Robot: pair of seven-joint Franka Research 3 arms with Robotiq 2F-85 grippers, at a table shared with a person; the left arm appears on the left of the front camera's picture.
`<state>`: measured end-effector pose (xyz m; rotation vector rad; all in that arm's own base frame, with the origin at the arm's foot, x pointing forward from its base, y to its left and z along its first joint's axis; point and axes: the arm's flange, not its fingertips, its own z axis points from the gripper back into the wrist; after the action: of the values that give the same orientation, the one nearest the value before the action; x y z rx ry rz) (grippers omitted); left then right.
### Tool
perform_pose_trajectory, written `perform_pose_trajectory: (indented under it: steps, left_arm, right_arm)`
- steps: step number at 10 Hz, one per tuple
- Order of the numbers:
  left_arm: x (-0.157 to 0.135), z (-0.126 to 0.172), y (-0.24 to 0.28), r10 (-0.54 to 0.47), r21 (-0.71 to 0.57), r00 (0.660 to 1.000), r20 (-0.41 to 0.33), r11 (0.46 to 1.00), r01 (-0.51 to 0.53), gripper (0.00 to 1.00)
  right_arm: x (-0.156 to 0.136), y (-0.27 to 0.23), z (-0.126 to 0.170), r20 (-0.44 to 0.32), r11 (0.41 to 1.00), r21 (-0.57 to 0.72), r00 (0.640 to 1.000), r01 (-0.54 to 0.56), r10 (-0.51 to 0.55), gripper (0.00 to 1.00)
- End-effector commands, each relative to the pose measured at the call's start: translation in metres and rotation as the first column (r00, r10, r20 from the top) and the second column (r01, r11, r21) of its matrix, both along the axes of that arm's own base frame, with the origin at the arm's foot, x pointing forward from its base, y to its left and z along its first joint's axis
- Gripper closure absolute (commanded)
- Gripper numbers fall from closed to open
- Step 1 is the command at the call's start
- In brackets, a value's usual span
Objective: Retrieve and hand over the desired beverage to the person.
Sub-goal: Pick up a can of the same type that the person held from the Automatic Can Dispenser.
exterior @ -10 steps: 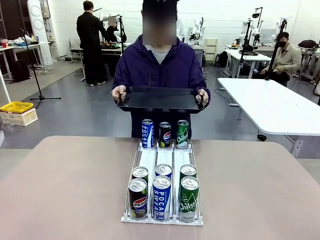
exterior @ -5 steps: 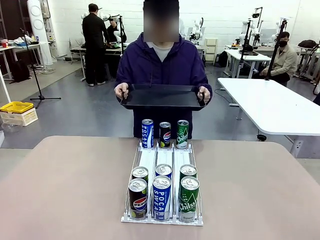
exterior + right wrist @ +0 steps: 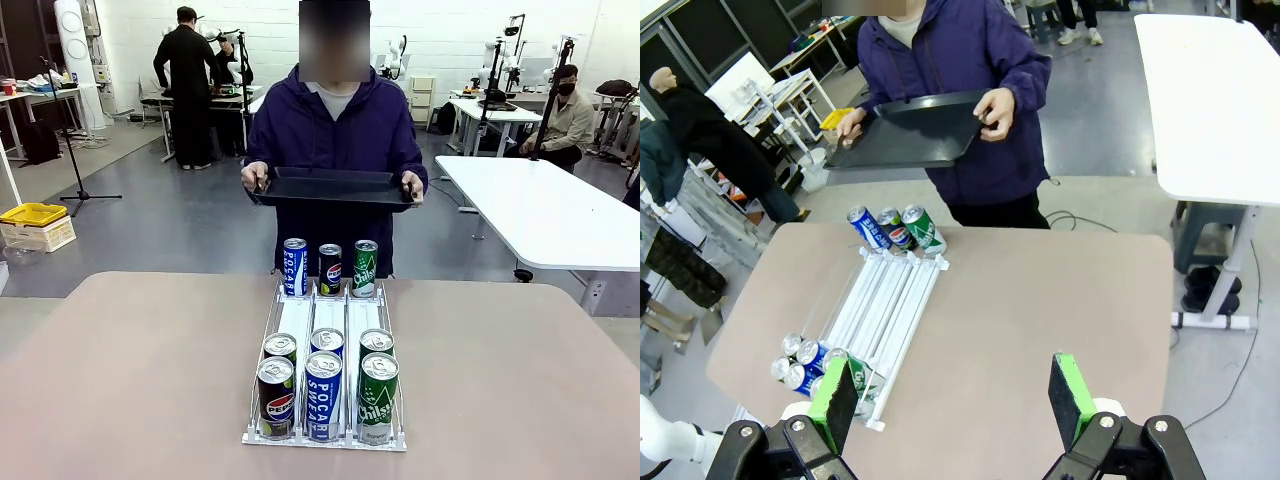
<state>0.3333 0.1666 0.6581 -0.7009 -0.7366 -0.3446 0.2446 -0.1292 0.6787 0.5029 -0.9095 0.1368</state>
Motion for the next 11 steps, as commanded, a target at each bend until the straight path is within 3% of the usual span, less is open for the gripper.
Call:
perform_pose_trajectory:
  steps: [1,11]
  left_arm:
    - [0.0007,0.0012,0.0008,-0.017,-0.002,1.0,0.019,1.0,0.017,0.0]
    - [0.0007,0.0012,0.0008,-0.017,-0.002,1.0,0.019,1.0,0.017,0.0]
  right_arm:
    - [0.0034,-0.0008,-0.0004,0.01,1.0,0.011,1.0,-0.008,0.008,0.0]
    - [0.0034,-0.0008,-0.0004,0.01,1.0,0.011,1.0,-0.008,0.008,0.0]
